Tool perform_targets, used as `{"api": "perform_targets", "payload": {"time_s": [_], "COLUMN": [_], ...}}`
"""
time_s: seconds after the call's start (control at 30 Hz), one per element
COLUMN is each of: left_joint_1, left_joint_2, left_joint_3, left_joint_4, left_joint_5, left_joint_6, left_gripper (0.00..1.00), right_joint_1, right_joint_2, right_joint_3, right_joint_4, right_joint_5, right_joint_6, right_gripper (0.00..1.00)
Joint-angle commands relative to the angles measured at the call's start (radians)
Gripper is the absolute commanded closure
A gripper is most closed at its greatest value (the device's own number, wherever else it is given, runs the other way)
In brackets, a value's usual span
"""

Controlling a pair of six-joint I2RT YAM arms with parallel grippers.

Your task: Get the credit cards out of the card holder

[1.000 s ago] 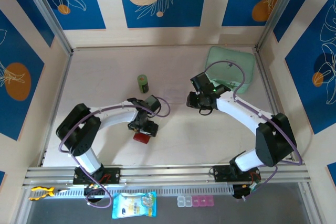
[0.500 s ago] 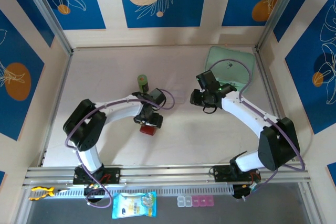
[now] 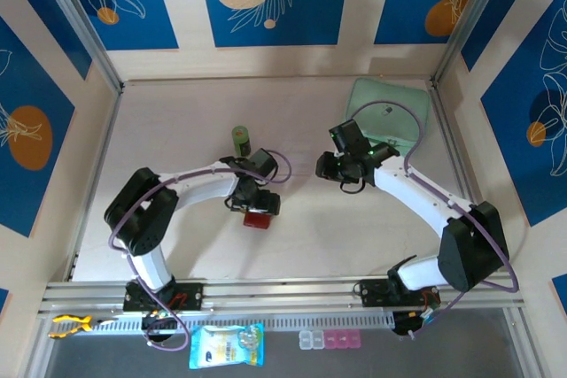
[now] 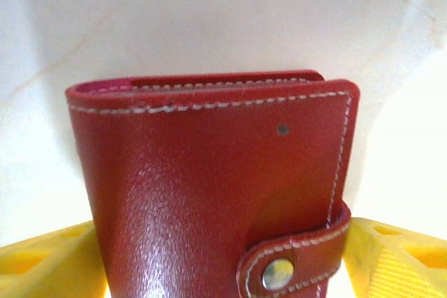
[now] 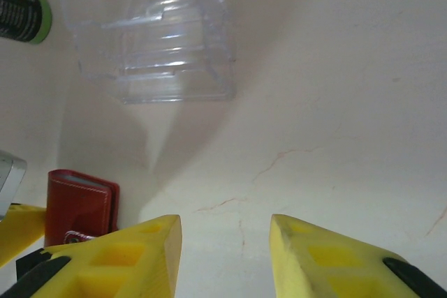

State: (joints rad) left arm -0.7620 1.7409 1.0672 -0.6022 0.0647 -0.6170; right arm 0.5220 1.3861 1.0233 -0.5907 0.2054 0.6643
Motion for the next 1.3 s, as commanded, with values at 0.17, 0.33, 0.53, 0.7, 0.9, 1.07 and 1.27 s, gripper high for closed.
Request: {"api": "perform_targets", "payload": {"time_s": [0.17, 0.33, 0.53, 0.7, 0.9, 1.07, 1.27], "left_joint_1": [-0.005, 0.017, 0.088, 0.184, 0.294, 0.333, 0.378], "left_joint_2": [-0.091, -0.161, -0.273, -0.368, -0.452, -0.473, -0.469], "left_joint_3": [-0.052, -0.102, -0.203, -0.325, -0.445, -0.5, -0.55], "left_joint_4": [0.033, 0.063, 0.173, 0.283, 0.383, 0.412, 0.463], "left_joint_5": [0.044, 0.036, 0.116, 0.201, 0.302, 0.34, 0.39], "left_joint_6": [-0.043, -0.049, -0.06, -0.081, -0.092, -0.093, -0.103], "left_gripper": [0.24, 0.25, 0.27, 0.33, 0.43, 0.54, 0.61], "right_joint_1": [0.075, 0.142, 0.227, 0.307, 0.386, 0.433, 0.442], "right_joint_2": [0.074, 0.104, 0.158, 0.259, 0.411, 0.515, 0.582], "right_joint_3": [0.068, 0.097, 0.134, 0.204, 0.329, 0.417, 0.486], "right_joint_4": [-0.022, -0.037, -0.057, -0.098, -0.16, -0.22, -0.277], "right_joint_5": [-0.057, -0.054, -0.049, -0.019, 0.005, 0.02, 0.026], "right_joint_6": [0.031, 0.057, 0.127, 0.207, 0.257, 0.289, 0.3], "right_gripper": [0.59, 0.59, 0.6, 0.62, 0.63, 0.64, 0.64]}}
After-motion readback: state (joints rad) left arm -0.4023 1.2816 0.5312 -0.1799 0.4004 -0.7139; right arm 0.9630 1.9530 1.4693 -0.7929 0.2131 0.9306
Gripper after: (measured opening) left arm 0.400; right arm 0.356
